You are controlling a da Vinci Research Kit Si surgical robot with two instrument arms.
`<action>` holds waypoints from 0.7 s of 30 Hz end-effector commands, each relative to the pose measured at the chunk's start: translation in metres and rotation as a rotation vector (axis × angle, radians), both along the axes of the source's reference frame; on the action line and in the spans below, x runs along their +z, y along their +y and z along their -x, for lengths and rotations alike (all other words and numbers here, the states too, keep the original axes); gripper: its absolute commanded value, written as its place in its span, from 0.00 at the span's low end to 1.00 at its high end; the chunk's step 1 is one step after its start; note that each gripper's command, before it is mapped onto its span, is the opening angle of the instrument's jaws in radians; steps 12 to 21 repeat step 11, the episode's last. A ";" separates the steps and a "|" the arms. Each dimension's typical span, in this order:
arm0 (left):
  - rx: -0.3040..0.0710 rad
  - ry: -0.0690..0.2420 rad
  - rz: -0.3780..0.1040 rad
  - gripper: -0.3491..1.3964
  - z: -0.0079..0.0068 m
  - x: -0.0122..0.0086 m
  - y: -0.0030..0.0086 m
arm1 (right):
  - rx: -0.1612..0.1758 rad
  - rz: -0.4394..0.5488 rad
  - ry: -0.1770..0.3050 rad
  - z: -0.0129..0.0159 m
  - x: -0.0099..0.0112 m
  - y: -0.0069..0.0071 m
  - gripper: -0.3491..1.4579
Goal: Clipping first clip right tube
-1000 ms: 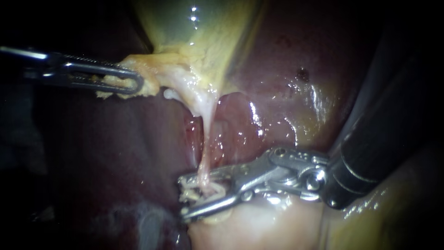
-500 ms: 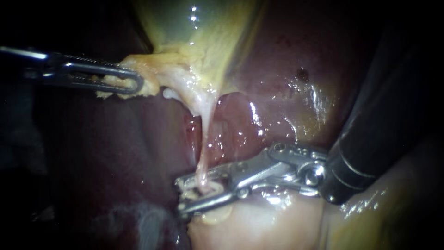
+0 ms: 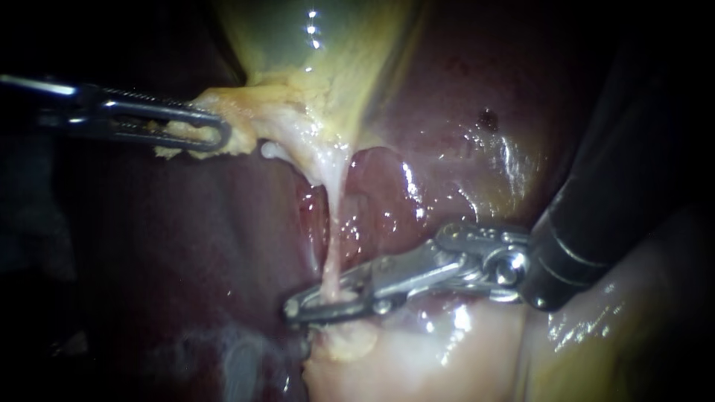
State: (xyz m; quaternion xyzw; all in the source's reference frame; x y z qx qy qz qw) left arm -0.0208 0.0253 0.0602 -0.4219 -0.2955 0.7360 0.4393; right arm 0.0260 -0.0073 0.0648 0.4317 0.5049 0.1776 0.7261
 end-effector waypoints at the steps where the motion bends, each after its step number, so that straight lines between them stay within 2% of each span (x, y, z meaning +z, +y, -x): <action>1: 0.000 0.000 0.000 0.00 0.0000 0.0000 0.0000 | 0.001 0.000 0.000 0.0000 0.0000 0.0000 0.00; 21: 0.002 0.002 -0.001 0.00 0.0000 0.0000 0.0000 | 0.001 0.001 -0.001 0.0000 0.0002 0.0001 0.00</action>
